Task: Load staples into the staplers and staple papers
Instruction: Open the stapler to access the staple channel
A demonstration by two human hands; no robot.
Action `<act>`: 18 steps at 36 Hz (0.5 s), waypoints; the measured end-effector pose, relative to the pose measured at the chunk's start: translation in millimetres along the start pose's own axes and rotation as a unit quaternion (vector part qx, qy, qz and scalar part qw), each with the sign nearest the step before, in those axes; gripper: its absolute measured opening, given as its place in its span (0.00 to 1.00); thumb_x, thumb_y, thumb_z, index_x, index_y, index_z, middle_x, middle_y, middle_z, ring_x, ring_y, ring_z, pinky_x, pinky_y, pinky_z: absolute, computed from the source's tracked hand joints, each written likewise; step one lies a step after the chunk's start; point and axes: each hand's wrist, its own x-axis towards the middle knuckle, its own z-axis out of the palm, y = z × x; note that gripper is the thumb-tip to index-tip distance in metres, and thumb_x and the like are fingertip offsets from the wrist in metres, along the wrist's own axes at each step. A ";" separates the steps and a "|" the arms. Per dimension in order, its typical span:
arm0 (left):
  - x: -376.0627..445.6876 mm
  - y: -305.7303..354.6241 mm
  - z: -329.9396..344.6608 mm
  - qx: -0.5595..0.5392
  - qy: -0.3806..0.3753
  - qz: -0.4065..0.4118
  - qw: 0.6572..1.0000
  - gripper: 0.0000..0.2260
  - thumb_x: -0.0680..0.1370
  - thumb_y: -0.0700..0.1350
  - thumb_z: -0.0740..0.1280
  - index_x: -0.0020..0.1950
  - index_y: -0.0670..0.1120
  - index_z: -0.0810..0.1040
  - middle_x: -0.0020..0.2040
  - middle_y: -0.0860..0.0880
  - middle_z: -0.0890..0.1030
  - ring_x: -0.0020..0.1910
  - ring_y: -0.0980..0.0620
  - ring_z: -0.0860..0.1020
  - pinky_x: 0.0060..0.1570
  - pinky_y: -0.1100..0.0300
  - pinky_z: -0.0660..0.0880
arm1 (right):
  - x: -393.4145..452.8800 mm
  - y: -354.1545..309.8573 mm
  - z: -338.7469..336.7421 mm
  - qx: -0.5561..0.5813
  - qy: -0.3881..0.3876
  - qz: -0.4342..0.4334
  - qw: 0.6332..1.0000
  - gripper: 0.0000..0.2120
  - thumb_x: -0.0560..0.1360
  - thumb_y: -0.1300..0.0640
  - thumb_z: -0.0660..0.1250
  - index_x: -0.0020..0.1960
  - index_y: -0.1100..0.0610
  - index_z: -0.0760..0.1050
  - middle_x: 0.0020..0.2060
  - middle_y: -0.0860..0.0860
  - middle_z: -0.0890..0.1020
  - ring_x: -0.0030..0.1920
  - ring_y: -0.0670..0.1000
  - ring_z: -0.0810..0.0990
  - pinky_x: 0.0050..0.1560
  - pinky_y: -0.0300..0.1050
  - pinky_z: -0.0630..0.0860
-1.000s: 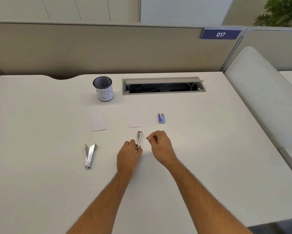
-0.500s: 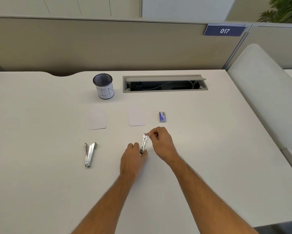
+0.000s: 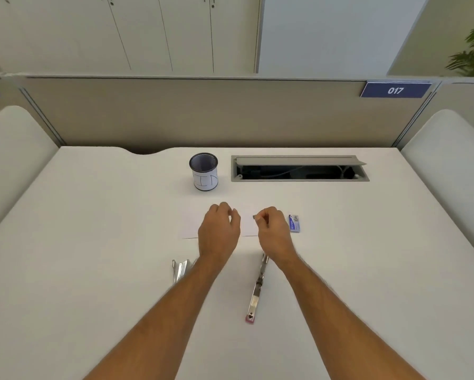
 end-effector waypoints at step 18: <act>154.4 -37.7 -58.6 0.067 -0.025 -0.066 0.995 0.12 0.83 0.44 0.59 0.47 0.39 0.78 0.44 0.42 0.83 0.43 0.41 0.79 0.42 0.50 0.77 | 130.7 -86.2 58.9 -0.016 -0.037 -0.027 0.999 0.05 0.82 0.60 0.63 0.50 0.59 0.77 0.50 0.54 0.81 0.47 0.50 0.78 0.40 0.36 0.70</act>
